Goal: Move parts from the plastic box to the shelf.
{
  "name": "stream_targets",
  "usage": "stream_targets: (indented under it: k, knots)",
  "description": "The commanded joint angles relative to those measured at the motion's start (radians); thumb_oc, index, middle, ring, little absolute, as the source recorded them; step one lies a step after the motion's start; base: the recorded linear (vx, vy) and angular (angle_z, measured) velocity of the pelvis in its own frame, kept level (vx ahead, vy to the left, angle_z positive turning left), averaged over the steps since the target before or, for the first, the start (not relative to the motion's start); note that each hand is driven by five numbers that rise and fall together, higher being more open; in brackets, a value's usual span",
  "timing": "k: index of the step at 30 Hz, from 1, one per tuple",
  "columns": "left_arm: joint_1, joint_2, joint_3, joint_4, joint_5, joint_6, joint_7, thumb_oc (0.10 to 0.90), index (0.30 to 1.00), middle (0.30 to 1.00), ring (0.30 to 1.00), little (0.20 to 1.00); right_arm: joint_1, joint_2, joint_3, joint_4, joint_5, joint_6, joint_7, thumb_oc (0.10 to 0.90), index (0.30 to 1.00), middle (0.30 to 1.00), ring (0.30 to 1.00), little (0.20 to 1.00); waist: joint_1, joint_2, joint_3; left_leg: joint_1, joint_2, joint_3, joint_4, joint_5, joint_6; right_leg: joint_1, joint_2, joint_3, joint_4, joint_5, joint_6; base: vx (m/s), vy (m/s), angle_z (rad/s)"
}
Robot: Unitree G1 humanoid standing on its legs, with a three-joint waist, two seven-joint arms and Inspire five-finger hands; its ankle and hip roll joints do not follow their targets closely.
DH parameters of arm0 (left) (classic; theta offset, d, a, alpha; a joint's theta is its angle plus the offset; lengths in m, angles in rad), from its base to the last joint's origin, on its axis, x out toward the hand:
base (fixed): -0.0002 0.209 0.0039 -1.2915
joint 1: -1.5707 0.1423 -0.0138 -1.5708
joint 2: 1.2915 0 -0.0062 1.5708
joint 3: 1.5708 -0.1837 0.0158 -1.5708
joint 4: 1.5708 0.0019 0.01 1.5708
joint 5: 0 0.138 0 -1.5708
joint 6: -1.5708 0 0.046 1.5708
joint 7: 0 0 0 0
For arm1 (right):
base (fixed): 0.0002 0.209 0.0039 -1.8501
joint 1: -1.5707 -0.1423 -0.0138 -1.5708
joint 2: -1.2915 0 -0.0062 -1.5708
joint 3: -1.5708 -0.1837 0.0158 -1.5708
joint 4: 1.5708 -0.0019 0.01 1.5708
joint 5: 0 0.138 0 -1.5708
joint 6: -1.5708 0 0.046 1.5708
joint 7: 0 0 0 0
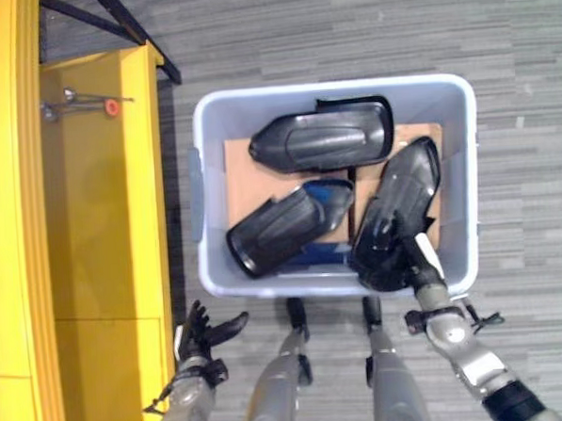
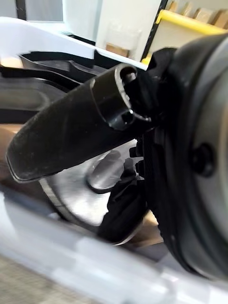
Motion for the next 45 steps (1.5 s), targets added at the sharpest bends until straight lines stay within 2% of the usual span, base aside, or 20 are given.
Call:
stream_targets:
  k: [1, 8, 22, 32, 45]
  knots:
    - [0.028, 0.075, 0.024, -0.029, 0.043, -0.066, 0.051, 0.9, 1.0, 1.0, 1.0, 1.0, -0.046, 0.004, -0.045, -0.018, -0.121, -0.014, -0.127, 0.9, 1.0, 1.0, 1.0, 1.0, 0.002, -0.029, -0.045, -0.1, 0.02, 0.039, 0.143, -0.045, -0.032, -0.018, -0.045, -0.006, 0.058, -0.086, 0.029, 0.0, 0.0, 0.0]
    - [0.015, 0.069, 0.017, -0.006, 0.047, -0.069, 0.068, 0.9, 1.0, 1.0, 1.0, 1.0, -0.073, 0.032, -0.033, 0.045, -0.173, 0.026, -0.183, 0.9, 1.0, 1.0, 1.0, 1.0, 0.001, -0.019, -0.034, -0.119, 0.014, 0.043, 0.145, -0.046, -0.03, -0.039, -0.047, 0.001, 0.061, -0.081, 0.031, 0.0, 0.0, 0.0]
    - [0.009, 0.067, -0.006, -0.001, 0.056, -0.072, 0.07, 0.9, 1.0, 1.0, 1.0, 1.0, -0.121, 0.031, 0.051, 0.11, -0.225, 0.052, -0.161, 0.9, 1.0, 1.0, 1.0, 1.0, 0.005, -0.005, -0.024, -0.137, 0.01, 0.047, 0.152, -0.049, -0.027, -0.057, -0.047, 0.007, 0.059, -0.078, 0.031, 0.0, 0.0, 0.0]
    - [0.009, 0.076, 0.002, 0.0, 0.054, -0.074, 0.049, 0.9, 1.0, 1.0, 1.0, 1.0, -0.19, -0.025, -0.03, 0.109, -0.242, 0.062, -0.2, 0.9, 1.0, 1.0, 1.0, 1.0, 0.009, -0.002, -0.027, -0.133, 0.008, 0.046, 0.151, -0.053, -0.025, -0.054, -0.045, 0.011, 0.058, -0.081, 0.03, 0.0, 0.0, 0.0]
    - [0.016, 0.097, 0.013, -0.02, 0.038, -0.061, 0.001, 0.9, 1.0, 1.0, 1.0, 1.0, -0.327, -0.121, -0.097, 0.147, -0.137, 0.054, -0.157, 0.9, 1.0, 1.0, 1.0, 1.0, 0.025, 0.001, -0.032, -0.133, 0.009, 0.037, 0.154, -0.057, -0.022, -0.059, -0.042, 0.012, 0.069, -0.086, 0.026, 0.0, 0.0, 0.0]
